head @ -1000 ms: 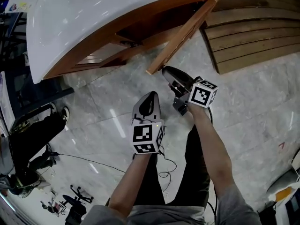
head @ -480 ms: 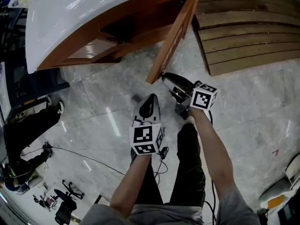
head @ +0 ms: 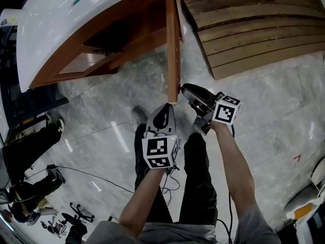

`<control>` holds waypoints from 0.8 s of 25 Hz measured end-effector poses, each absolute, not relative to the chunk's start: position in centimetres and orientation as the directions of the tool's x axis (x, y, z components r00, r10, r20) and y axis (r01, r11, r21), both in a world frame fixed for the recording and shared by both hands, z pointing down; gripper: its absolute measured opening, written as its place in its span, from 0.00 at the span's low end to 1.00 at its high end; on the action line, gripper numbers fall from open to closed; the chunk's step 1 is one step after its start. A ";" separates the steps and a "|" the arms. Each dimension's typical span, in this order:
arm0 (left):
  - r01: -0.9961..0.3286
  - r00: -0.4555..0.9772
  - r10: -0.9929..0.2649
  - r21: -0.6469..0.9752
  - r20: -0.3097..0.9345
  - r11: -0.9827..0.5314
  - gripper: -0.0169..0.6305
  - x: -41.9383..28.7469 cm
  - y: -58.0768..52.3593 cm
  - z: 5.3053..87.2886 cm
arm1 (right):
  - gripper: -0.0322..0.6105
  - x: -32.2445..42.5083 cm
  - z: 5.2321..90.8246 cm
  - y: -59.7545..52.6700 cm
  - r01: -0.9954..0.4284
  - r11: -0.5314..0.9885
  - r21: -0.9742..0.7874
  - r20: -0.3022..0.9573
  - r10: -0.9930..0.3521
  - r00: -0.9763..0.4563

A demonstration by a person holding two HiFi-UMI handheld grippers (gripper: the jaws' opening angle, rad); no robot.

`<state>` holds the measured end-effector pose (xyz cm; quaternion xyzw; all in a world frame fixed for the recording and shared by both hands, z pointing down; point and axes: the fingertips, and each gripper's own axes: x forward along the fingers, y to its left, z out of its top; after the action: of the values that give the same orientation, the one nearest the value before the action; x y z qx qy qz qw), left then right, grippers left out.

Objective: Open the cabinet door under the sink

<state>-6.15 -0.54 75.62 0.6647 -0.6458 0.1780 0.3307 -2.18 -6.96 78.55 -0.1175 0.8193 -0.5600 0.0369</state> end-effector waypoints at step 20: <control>-0.967 0.227 -0.713 0.242 0.663 -0.083 0.04 1.6 -3.6 75.8 | 0.18 7.4 78.3 -12.2 -0.290 0.303 -0.908 0.127 -0.461 -0.878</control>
<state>1.61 -3.62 75.77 0.7104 -0.5911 0.1919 0.3303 7.42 -12.23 78.26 -0.2338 0.8032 -0.5422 0.0790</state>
